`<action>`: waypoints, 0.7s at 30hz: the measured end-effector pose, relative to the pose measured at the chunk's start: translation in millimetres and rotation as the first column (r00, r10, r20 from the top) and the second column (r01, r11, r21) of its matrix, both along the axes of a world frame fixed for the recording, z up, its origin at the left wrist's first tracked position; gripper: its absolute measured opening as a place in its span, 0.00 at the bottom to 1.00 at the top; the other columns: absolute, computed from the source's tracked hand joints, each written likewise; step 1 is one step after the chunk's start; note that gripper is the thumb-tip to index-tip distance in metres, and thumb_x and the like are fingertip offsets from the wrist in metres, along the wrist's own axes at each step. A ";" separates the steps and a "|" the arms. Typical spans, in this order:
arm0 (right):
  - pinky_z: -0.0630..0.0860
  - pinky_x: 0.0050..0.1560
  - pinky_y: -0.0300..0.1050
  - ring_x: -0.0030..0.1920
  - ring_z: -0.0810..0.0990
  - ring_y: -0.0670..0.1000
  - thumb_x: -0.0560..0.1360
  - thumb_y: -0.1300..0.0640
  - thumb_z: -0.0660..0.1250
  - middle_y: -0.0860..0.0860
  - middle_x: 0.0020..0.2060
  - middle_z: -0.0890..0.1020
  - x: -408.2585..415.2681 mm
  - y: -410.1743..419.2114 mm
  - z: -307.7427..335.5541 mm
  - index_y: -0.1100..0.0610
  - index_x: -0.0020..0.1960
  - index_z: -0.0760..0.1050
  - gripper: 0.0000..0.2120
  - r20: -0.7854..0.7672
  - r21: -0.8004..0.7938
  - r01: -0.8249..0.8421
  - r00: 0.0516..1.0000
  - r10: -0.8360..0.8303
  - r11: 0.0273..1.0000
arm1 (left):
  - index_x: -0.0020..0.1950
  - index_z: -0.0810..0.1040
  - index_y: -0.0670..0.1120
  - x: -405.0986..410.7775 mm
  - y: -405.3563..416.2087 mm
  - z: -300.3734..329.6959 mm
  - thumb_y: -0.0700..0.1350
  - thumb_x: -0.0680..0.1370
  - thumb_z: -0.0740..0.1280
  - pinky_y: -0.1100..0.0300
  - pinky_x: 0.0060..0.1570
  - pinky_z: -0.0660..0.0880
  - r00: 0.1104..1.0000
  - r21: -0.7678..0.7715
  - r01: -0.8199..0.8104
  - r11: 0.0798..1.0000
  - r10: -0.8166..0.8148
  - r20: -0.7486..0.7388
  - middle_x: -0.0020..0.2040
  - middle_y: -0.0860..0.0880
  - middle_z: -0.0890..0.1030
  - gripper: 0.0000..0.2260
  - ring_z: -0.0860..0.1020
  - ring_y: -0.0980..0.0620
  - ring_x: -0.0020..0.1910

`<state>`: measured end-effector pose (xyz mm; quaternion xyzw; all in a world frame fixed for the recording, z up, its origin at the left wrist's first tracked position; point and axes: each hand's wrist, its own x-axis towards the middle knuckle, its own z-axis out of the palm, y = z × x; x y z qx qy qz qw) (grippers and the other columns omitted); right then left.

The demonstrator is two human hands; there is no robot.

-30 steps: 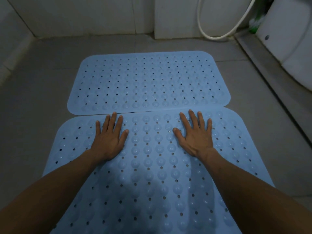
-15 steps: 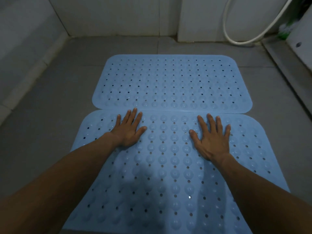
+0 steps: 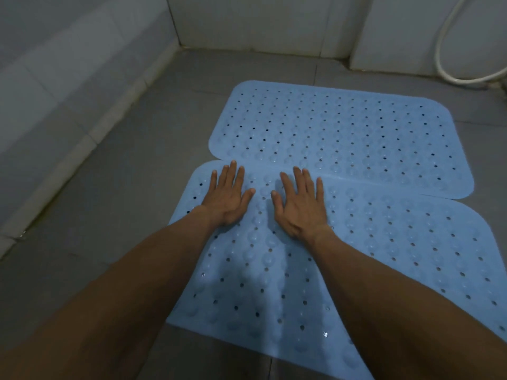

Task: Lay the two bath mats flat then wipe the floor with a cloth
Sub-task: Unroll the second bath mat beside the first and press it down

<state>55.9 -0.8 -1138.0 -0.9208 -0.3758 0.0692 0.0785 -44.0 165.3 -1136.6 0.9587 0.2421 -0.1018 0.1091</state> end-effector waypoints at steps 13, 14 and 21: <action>0.38 0.78 0.60 0.80 0.43 0.51 0.82 0.41 0.41 0.51 0.81 0.50 6.1 18.4 -31.3 0.50 0.81 0.50 0.29 0.016 0.048 0.193 0.981 -0.194 0.980 | 0.79 0.53 0.40 24.9 12.4 -51.5 0.57 0.83 0.46 0.41 0.76 0.47 0.932 0.133 0.130 0.983 -0.167 0.320 0.80 0.43 0.53 0.30 0.49 0.47 0.79; 0.39 0.78 0.60 0.80 0.43 0.51 0.82 0.41 0.41 0.52 0.81 0.50 6.2 19.1 -30.2 0.51 0.81 0.50 0.30 0.013 0.044 0.225 0.974 -0.225 0.973 | 0.79 0.53 0.40 25.8 12.9 -49.9 0.57 0.83 0.46 0.41 0.76 0.47 0.933 0.124 0.136 0.983 -0.170 0.319 0.80 0.43 0.52 0.30 0.49 0.47 0.79; 0.39 0.77 0.61 0.79 0.36 0.52 0.82 0.40 0.38 0.54 0.80 0.40 10.0 22.3 -32.7 0.55 0.81 0.40 0.32 -0.004 -0.052 0.228 0.973 -0.229 0.972 | 0.80 0.47 0.41 30.4 12.2 -45.3 0.57 0.82 0.44 0.42 0.76 0.45 0.972 0.084 0.118 0.990 -0.132 0.195 0.81 0.44 0.46 0.30 0.43 0.48 0.79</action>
